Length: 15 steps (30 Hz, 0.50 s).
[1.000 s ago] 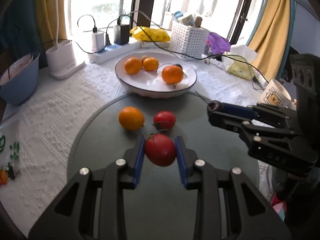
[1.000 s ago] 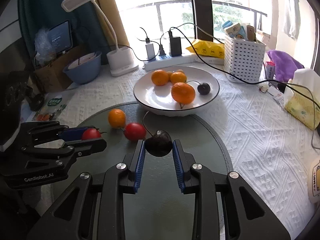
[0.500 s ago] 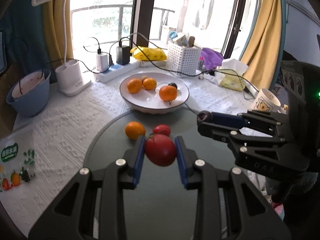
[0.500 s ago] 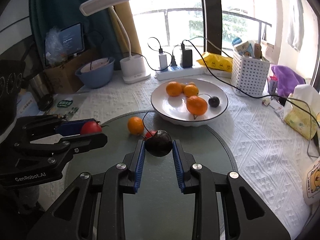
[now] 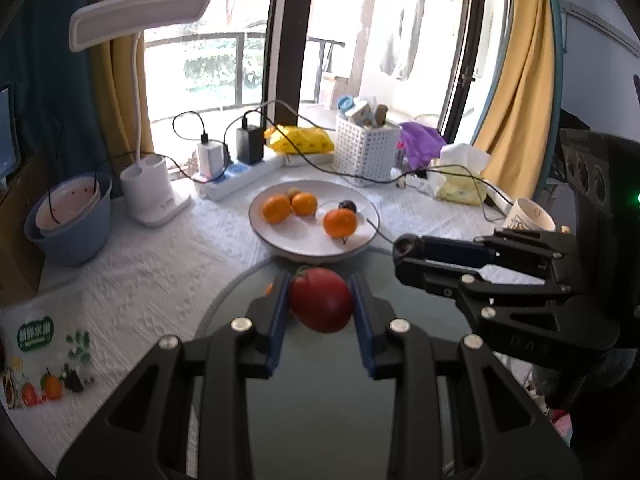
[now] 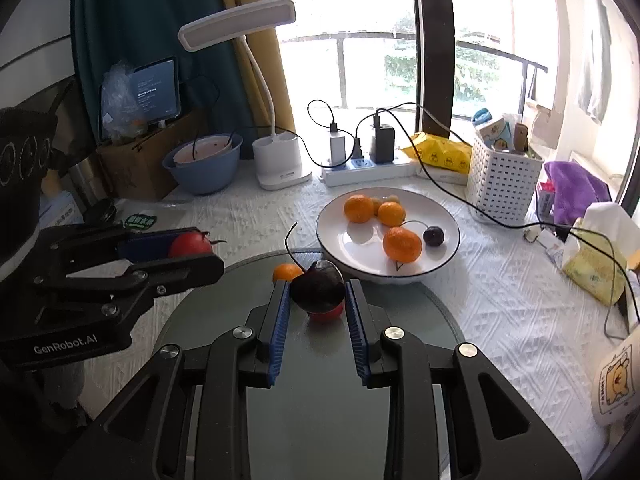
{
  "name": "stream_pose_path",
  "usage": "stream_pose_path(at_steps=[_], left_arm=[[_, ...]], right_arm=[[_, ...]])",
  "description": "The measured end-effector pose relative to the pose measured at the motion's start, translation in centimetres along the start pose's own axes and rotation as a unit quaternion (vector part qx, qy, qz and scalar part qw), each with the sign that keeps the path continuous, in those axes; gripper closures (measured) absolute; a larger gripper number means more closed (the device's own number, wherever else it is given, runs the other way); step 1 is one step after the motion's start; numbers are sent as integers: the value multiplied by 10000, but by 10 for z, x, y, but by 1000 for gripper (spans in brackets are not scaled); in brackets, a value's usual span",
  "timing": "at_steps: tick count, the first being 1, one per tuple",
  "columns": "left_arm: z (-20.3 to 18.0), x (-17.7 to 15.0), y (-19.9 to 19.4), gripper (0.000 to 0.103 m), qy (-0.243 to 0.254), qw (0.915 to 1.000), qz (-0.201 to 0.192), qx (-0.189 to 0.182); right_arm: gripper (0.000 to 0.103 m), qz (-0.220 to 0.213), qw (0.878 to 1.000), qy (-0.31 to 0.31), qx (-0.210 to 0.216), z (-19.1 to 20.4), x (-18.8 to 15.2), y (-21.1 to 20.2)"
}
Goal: Organize fruits
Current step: 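Carry the red tomato with the left tool while the right tool carries the plum to the plate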
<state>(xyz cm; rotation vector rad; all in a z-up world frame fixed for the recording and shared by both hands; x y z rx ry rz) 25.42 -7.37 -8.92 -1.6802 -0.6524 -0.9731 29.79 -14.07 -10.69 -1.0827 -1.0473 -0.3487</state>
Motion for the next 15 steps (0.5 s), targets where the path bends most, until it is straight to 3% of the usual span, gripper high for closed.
stream_pose_path(at_steps=[15], left_arm=[[7, 22, 31, 72, 73, 9999, -33, -94]], right_arm=[[73, 3, 9998, -70, -205, -20, 20, 18]])
Point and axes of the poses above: each gripper's, at about its wrist camera, not at the fingertips, and y roughly the way its jaws point, z to its left, x to its top, the point moved 10 cm from there along y, roughly the way its jaws point, and after that the axes turned 6 degrees about -z, right-handed, at the moved point
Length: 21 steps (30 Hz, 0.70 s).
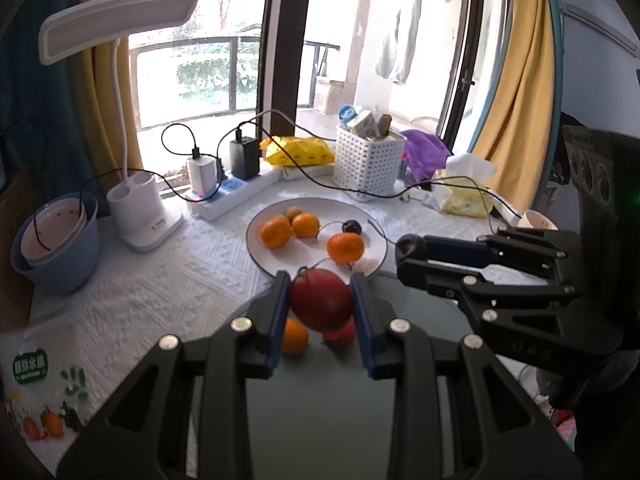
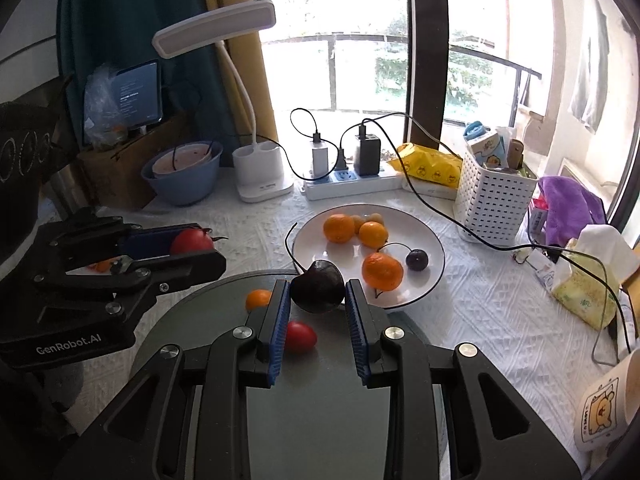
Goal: Organize fruits
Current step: 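Carry the red tomato with the left tool while the right tool carries the plum to the plate, then release the red tomato onto the plate with the left tool while the right tool releases the plum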
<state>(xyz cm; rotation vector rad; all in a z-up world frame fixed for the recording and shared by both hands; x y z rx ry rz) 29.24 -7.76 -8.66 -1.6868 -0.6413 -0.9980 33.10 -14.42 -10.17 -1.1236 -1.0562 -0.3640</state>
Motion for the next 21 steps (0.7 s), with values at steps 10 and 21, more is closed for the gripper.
stream_pose_path(at_steps=[10, 21], left_arm=[[4, 1, 40, 72, 123, 9996, 230, -54], [19, -3, 91, 72, 60, 9979, 624, -140]], right_arm=[[73, 268, 9994, 166, -118, -29, -11, 23], [73, 480, 9986, 209, -42, -37, -15, 60]])
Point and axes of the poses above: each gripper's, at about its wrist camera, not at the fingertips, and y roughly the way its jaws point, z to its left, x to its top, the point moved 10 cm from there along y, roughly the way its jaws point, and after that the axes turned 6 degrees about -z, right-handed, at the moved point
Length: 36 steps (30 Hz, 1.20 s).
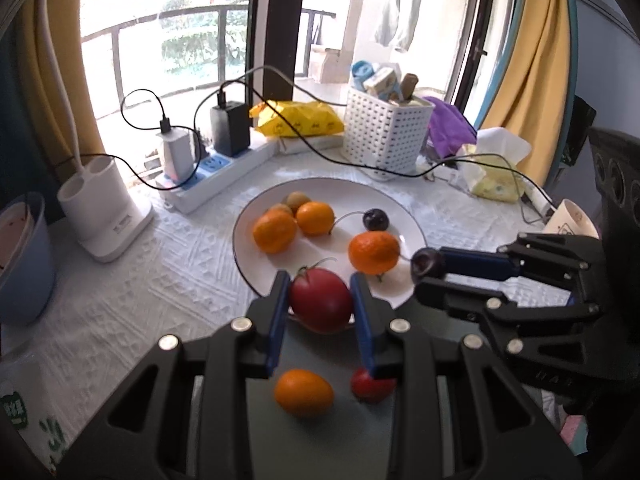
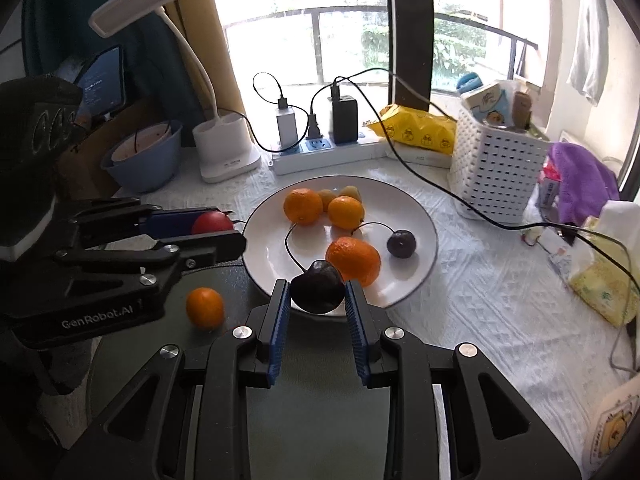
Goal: Organize fruits
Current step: 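Release the red tomato onto the plate with the left tool while the right tool releases the plum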
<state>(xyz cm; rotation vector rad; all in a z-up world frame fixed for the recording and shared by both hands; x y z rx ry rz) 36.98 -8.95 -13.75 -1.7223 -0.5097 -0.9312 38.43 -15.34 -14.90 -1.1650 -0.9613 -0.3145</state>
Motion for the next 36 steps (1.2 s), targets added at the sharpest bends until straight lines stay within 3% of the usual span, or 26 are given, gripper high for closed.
stream_pose_path(at_steps=[5, 16, 36], left_arm=[[5, 0, 18, 72, 259, 9995, 160, 94], [11, -4, 45, 71, 293, 9986, 392, 186], [12, -5, 21, 70, 217, 9988, 353, 278]], right_arm=[[73, 85, 9999, -78, 87, 5, 4, 22], [73, 215, 9996, -82, 168, 2, -5, 41], [70, 79, 9999, 54, 109, 1, -7, 26]])
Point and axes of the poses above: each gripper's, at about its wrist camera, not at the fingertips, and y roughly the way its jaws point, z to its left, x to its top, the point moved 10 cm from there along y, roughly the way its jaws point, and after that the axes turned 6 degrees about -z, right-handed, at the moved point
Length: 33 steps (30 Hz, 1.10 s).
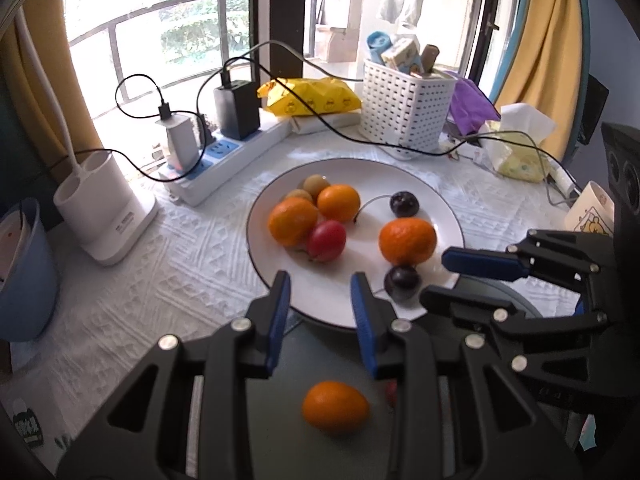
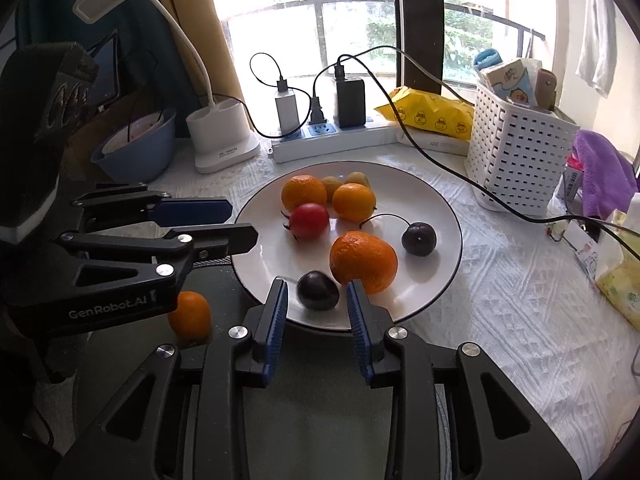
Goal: Organize fruits
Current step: 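Release the red tomato onto the plate with the left tool while the right tool releases the plum, then withdraw both open tools from the plate toward the grey tray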
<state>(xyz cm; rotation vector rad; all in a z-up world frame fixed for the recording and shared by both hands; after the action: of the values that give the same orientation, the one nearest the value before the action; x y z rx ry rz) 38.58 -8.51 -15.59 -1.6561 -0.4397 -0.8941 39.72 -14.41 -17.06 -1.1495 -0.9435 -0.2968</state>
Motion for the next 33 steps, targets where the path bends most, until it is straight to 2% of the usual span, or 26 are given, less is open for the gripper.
stream_pose_path(at_steps=[25, 29, 33], left_arm=[[-7, -23, -89, 67, -180, 9980, -599, 92], [-7, -30, -100, 62, -250, 9974, -670, 92], [-7, -40, -107, 62, -316, 9971, -681, 84]], right_arm=[[70, -359, 9988, -244, -206, 35, -3, -62], [70, -362, 9987, -296, -209, 41, -6, -68], [70, -337, 9987, -335, -207, 48, -12, -71]])
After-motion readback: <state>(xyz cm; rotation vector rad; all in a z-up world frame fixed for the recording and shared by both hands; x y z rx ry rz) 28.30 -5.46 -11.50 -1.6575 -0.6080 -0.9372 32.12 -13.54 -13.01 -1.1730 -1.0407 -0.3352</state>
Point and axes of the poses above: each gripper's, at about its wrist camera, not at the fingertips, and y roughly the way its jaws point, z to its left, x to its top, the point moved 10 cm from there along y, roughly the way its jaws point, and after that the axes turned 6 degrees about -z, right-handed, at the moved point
